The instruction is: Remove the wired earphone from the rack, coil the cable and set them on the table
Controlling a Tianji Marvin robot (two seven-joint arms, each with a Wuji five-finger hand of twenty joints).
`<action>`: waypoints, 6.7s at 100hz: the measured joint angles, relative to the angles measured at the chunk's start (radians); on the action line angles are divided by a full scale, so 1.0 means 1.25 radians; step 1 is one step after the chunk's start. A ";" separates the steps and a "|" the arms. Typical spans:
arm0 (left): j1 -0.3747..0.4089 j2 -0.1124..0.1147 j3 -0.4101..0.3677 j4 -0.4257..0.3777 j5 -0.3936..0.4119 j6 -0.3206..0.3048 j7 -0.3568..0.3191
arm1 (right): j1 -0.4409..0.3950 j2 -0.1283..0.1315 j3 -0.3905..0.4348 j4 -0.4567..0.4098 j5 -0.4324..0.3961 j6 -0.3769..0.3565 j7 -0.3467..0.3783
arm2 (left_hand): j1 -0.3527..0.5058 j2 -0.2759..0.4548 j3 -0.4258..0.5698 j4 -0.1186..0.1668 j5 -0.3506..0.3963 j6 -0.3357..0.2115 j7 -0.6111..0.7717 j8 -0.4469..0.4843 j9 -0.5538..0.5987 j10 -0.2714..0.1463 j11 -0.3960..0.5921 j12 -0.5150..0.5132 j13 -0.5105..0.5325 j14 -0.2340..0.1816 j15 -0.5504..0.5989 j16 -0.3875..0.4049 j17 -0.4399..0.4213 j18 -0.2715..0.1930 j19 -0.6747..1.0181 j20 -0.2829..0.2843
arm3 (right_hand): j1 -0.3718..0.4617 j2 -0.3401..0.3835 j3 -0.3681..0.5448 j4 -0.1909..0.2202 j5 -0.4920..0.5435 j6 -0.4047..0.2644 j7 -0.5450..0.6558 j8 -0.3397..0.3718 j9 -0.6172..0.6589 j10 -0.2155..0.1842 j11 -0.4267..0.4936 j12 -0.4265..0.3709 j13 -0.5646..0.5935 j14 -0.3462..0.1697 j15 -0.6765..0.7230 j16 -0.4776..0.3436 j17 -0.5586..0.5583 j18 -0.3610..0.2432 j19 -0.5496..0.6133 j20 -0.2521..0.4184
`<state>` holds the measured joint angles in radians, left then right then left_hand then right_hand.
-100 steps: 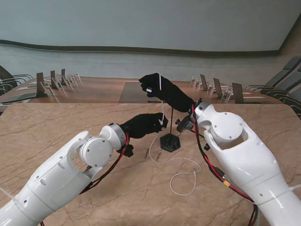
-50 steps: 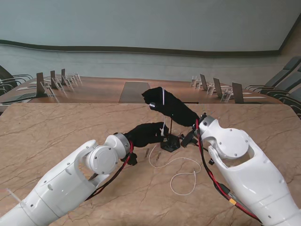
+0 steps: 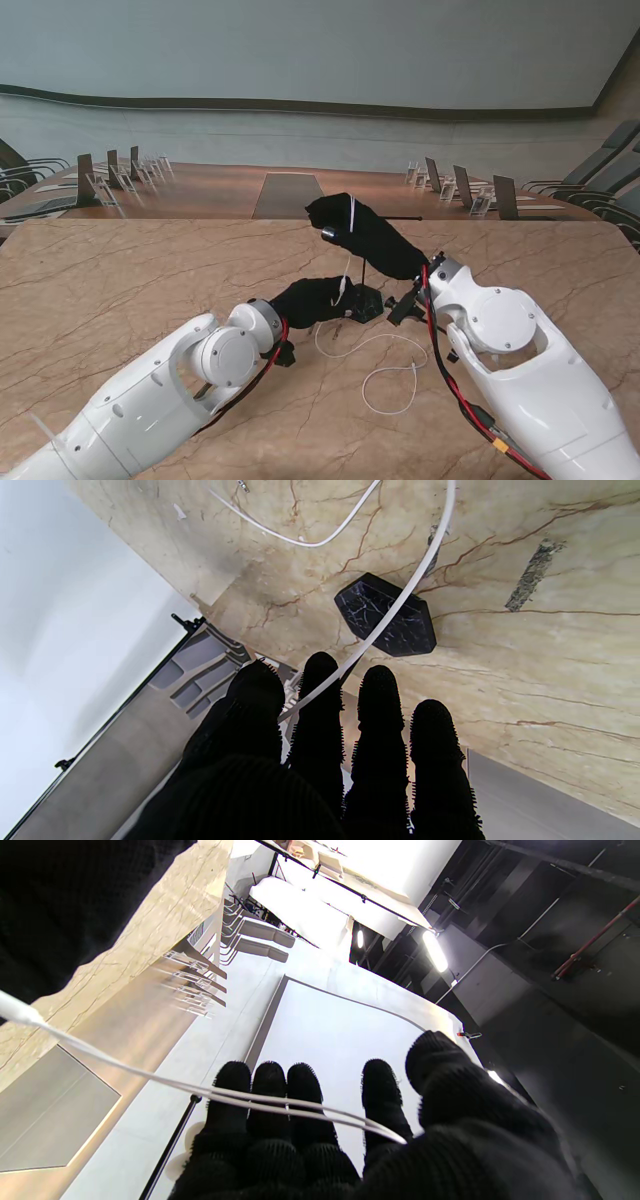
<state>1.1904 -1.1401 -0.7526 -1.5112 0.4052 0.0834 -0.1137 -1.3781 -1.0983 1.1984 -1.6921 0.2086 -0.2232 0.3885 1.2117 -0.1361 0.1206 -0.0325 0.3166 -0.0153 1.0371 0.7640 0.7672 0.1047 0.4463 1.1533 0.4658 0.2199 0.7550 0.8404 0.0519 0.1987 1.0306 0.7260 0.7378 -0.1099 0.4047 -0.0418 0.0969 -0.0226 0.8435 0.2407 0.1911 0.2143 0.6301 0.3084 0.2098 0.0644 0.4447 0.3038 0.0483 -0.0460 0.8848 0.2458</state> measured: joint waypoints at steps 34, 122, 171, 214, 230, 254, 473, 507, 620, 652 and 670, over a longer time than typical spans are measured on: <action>-0.020 -0.012 0.026 0.053 0.001 0.005 0.028 | -0.070 0.012 0.033 -0.047 -0.003 -0.016 0.019 | 0.008 0.000 0.037 0.000 0.033 -0.011 0.012 0.011 0.020 -0.001 -0.005 -0.060 0.021 -0.002 -0.034 -0.027 0.005 0.000 -0.008 -0.006 | 0.000 0.000 0.000 0.000 0.000 0.000 0.000 0.000 0.000 0.000 0.000 0.000 0.006 0.000 0.000 0.000 0.008 0.000 0.000 0.000; -0.050 -0.018 0.000 0.106 0.035 -0.003 0.039 | -0.158 0.037 0.048 -0.096 0.044 0.005 0.135 | 0.008 0.026 0.018 0.000 0.037 -0.011 0.008 0.011 0.020 -0.001 0.087 -0.092 0.035 -0.002 0.010 -0.027 0.016 0.001 0.002 -0.008 | 0.018 0.009 0.000 0.000 0.000 0.000 0.011 0.001 0.027 0.001 0.000 0.000 0.022 0.002 0.005 0.000 0.025 0.002 0.000 0.000; -0.037 -0.004 -0.050 0.090 0.086 -0.017 0.040 | -0.204 0.042 0.067 -0.087 0.058 0.036 0.164 | 0.008 0.026 0.009 0.000 0.045 -0.011 -0.001 0.011 0.031 -0.001 0.120 -0.110 0.066 0.003 0.034 -0.019 0.035 0.007 0.028 -0.008 | 0.018 0.017 -0.001 0.000 0.000 0.000 0.011 0.001 0.031 0.002 -0.002 0.000 0.025 0.006 0.005 0.000 0.028 0.008 0.000 0.000; -0.049 0.002 -0.055 0.074 0.088 -0.028 0.024 | -0.203 0.043 0.038 -0.043 0.069 0.104 0.192 | 0.008 0.026 -0.022 0.000 0.058 -0.009 -0.019 0.011 0.080 0.004 0.171 -0.218 0.124 0.022 0.067 -0.019 0.076 0.030 0.085 -0.006 | 0.018 0.017 -0.008 0.000 0.000 0.000 0.012 0.004 0.033 0.002 -0.003 0.000 0.040 0.006 0.000 0.000 0.035 0.009 0.000 0.000; -0.044 0.008 -0.069 0.046 0.100 -0.037 0.011 | -0.195 0.044 0.025 -0.023 0.055 0.122 0.194 | 0.008 0.026 -0.029 0.000 0.070 0.007 -0.034 0.008 0.110 0.013 0.188 -0.221 0.162 0.035 0.089 -0.019 0.107 0.047 0.115 0.003 | 0.016 0.034 -0.028 0.000 0.000 0.000 0.012 0.004 0.033 0.002 -0.014 0.000 0.031 0.007 -0.004 0.000 0.021 0.009 0.000 0.000; -0.032 0.016 -0.088 0.008 0.118 -0.050 -0.008 | -0.176 0.043 0.016 0.008 0.042 0.160 0.196 | 0.008 0.026 -0.048 0.000 0.091 0.016 -0.044 -0.003 0.177 0.012 0.215 -0.222 0.230 0.045 0.126 -0.018 0.158 0.069 0.157 0.004 | -0.005 0.034 -0.070 0.000 0.000 0.000 0.012 0.004 0.018 0.002 -0.026 -0.008 0.014 0.006 -0.015 -0.001 -0.006 0.007 -0.012 -0.001; 0.077 0.049 -0.086 -0.163 0.056 -0.067 -0.092 | -0.163 0.013 0.083 0.048 0.013 0.050 0.046 | 0.008 0.072 -0.106 0.000 0.116 0.100 -0.085 -0.057 0.286 -0.029 0.313 -0.179 0.343 0.063 0.246 0.010 0.243 0.126 0.277 0.005 | -0.562 0.068 -0.016 -0.003 0.045 0.028 -0.702 -0.146 -0.010 -0.066 -0.428 -0.167 -0.069 -0.059 -0.290 -0.069 -0.078 -0.036 -0.307 0.073; 0.040 0.041 -0.027 -0.121 0.024 -0.038 -0.100 | -0.122 0.025 0.051 0.036 0.026 0.032 0.095 | 0.008 0.077 -0.106 0.000 0.108 0.092 -0.085 -0.038 0.271 -0.030 0.323 -0.170 0.321 0.060 0.235 0.019 0.215 0.114 0.264 0.014 | -0.562 0.068 -0.016 -0.003 0.045 0.028 -0.701 -0.032 -0.010 -0.067 -0.427 -0.167 -0.069 -0.059 -0.290 -0.069 -0.069 -0.044 -0.322 0.084; -0.078 -0.007 0.060 0.047 -0.039 -0.018 -0.049 | -0.156 0.050 0.037 -0.086 0.099 -0.054 0.198 | 0.008 0.085 -0.114 0.000 0.078 0.082 -0.085 -0.018 0.189 -0.030 0.310 -0.182 0.242 0.053 0.166 0.019 0.158 0.089 0.197 0.012 | -0.497 0.060 -0.037 -0.003 0.044 0.027 -0.658 0.154 -0.010 -0.018 -0.252 -0.097 -0.057 -0.012 -0.116 -0.047 -0.032 -0.020 -0.227 0.069; -0.087 -0.004 0.021 0.053 -0.009 -0.040 -0.055 | -0.182 0.058 0.056 -0.105 0.106 -0.050 0.235 | 0.008 0.085 -0.114 0.000 0.078 0.082 -0.085 -0.018 0.189 -0.030 0.300 -0.198 0.242 0.053 0.158 0.019 0.158 0.088 0.197 0.012 | -0.497 0.060 -0.046 -0.003 0.043 0.027 -0.587 0.162 -0.009 0.011 -0.152 -0.059 0.005 0.024 -0.100 -0.029 0.010 0.019 -0.150 0.042; -0.087 0.001 0.005 0.047 0.004 -0.041 -0.059 | -0.190 0.061 0.055 -0.100 0.110 -0.011 0.255 | 0.008 0.085 -0.114 0.000 0.078 0.082 -0.085 -0.018 0.189 -0.029 0.294 -0.201 0.242 0.053 0.157 0.013 0.158 0.088 0.196 0.012 | -0.497 0.060 -0.046 -0.003 0.043 0.027 -0.534 0.161 -0.009 0.012 -0.143 -0.058 0.011 0.027 -0.093 -0.029 0.010 0.021 -0.132 0.034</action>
<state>1.0812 -1.1384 -0.7469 -1.4519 0.4100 0.0326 -0.1873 -1.6161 -1.0225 1.2677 -1.8172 0.3458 -0.2367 0.7071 1.2216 -0.0297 -0.0217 -0.0325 0.4141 0.0871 0.9306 0.7417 1.0032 0.0680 0.8144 0.9015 0.7678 0.2858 0.9512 0.8570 0.2498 0.3091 1.2761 0.7404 0.1167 -0.0355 0.3469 -0.0453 0.1503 0.0109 0.1758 0.4426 0.1797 0.2299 0.4510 0.2356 0.2241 0.0984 0.3281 0.2674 0.0614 -0.0195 0.7192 0.2883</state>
